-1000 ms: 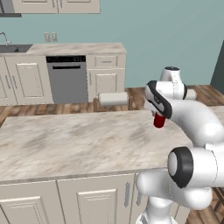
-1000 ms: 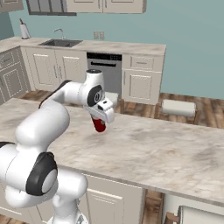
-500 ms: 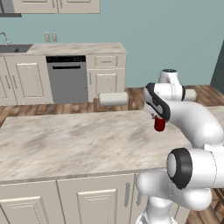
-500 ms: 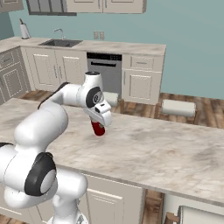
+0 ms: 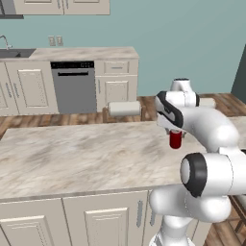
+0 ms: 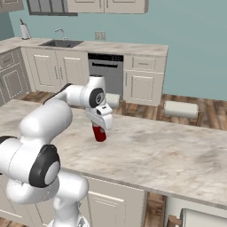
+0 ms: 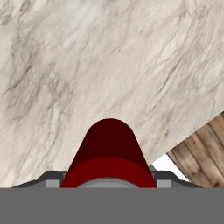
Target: Four empty soda cans are scattered around the kitchen. Gather all the cans and cluster them next to the stove for recycling.
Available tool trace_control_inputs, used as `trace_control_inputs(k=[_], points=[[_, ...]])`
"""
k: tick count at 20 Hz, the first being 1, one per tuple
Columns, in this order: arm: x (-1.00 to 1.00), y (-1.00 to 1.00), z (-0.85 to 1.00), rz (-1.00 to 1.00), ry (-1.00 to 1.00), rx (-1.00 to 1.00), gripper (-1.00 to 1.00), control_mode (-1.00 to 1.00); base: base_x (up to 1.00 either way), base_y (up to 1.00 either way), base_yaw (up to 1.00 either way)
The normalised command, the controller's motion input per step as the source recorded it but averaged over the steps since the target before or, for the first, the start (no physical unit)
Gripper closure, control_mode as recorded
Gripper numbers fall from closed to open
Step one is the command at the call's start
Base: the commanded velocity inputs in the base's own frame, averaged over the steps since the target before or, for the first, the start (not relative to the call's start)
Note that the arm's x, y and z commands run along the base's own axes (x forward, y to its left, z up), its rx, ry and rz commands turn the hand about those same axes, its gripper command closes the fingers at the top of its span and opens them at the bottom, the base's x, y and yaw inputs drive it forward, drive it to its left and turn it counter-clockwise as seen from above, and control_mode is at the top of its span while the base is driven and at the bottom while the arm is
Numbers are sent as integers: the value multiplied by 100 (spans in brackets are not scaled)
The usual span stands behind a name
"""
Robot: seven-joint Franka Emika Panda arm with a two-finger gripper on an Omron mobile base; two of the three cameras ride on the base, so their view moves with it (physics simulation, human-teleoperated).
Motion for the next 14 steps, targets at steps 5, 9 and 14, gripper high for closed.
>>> trace_control_inputs(k=[5,9,14], points=[[0,0,0,0,0,0,100,-100,0,0,0],[0,0,0,0,0,0,100,-100,0,0,0],[0,0,0,0,0,0,100,100,-2,0,0]])
